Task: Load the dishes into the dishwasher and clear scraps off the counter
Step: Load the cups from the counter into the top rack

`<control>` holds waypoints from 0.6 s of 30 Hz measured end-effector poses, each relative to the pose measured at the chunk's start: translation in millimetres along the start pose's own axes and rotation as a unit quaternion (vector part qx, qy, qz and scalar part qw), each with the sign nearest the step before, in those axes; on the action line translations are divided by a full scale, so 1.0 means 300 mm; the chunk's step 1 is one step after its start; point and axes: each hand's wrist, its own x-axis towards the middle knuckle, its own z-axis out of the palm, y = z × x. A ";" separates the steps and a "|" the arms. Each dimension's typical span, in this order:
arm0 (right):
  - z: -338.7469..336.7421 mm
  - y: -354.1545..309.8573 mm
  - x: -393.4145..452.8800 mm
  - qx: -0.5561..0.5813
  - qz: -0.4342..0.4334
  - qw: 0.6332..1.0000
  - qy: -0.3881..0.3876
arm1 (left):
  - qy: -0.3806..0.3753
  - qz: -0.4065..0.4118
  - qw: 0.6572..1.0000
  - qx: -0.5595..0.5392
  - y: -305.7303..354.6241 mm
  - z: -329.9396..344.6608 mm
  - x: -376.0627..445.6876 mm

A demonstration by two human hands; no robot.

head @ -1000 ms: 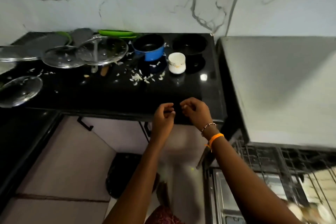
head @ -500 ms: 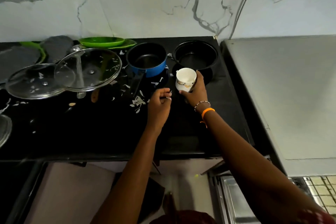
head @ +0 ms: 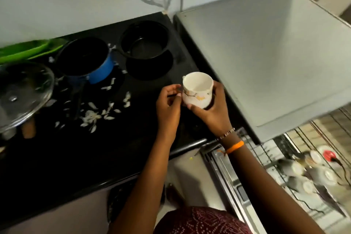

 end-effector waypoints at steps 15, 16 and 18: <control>-1.017 0.281 -0.503 -0.040 0.134 0.947 0.289 | -0.412 -0.153 0.893 0.096 -0.154 0.894 -0.635; -1.087 0.324 -0.527 -0.068 0.150 0.940 0.298 | -0.428 -0.186 0.877 0.115 -0.195 0.953 -0.660; -1.214 0.408 -0.558 -0.127 0.174 0.925 0.313 | -0.459 -0.244 0.839 0.160 -0.275 1.053 -0.708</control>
